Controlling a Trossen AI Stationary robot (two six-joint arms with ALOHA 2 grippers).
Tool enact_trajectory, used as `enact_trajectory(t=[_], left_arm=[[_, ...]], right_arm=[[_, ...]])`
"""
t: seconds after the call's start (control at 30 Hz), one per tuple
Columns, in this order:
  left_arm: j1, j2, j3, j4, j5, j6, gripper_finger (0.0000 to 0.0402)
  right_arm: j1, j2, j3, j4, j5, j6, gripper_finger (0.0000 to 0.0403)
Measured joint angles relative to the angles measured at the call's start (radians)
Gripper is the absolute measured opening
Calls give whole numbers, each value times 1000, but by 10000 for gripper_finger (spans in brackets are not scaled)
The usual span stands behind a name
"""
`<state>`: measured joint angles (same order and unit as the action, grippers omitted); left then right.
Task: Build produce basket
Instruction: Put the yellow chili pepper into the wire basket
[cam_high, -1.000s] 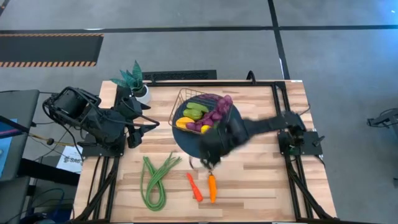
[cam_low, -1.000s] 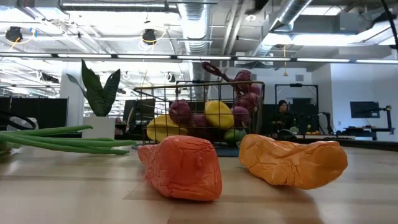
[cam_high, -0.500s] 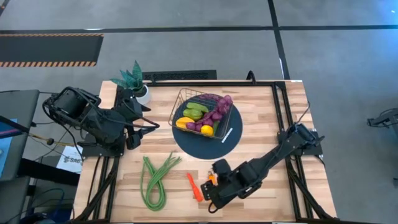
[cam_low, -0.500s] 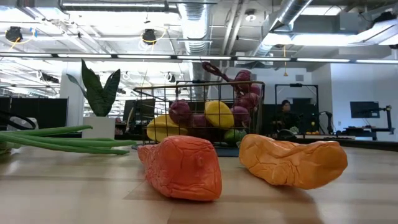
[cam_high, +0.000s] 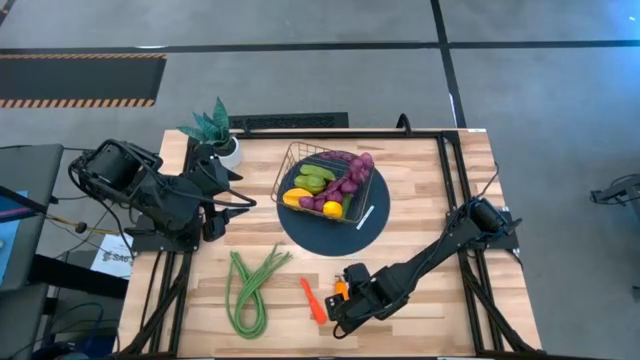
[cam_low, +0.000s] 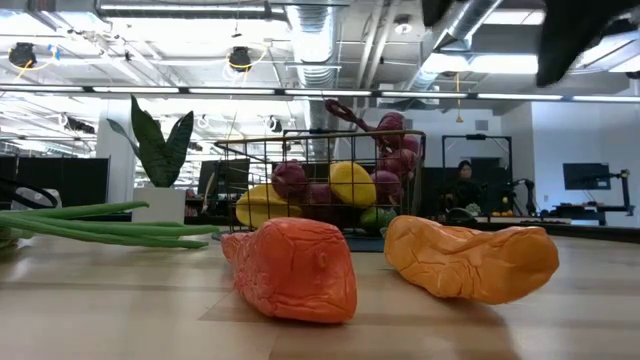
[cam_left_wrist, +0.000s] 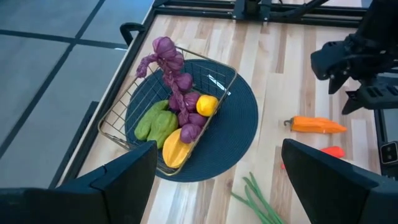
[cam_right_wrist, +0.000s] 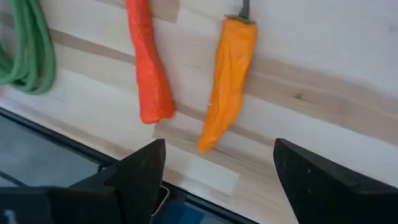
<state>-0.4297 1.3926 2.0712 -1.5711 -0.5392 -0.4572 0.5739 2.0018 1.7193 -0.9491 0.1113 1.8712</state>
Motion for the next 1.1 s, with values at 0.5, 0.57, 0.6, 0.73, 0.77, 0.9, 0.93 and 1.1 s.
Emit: enact_trajectory(t=[0.5,0.57,0.6,0.73,0.77,0.9,0.93,1.1], left_arm=[[0,0,0,0,-1,5,329],[0,-1,0,0,-2,5,329],[0,0,0,0,-1,6,329],[0,0,0,0,11,7,329],[0,0,0,0,12,7,329],[0,0,0,0,12,7,329],[0,0,0,0,12,7,329],[0,0,0,0,12,11,329]], right_arm=[[-27,135,-59,169,-34,6,318],[-41,158,-58,183,-37,-2,318],[-42,164,-62,180,-39,-11,318],[-58,194,-58,180,-56,-18,316],[-61,200,-58,178,-71,-21,313],[-62,208,-56,182,-109,-29,284],[-62,208,-56,182,-111,-32,270],[-64,188,-60,176,-125,-49,150]])
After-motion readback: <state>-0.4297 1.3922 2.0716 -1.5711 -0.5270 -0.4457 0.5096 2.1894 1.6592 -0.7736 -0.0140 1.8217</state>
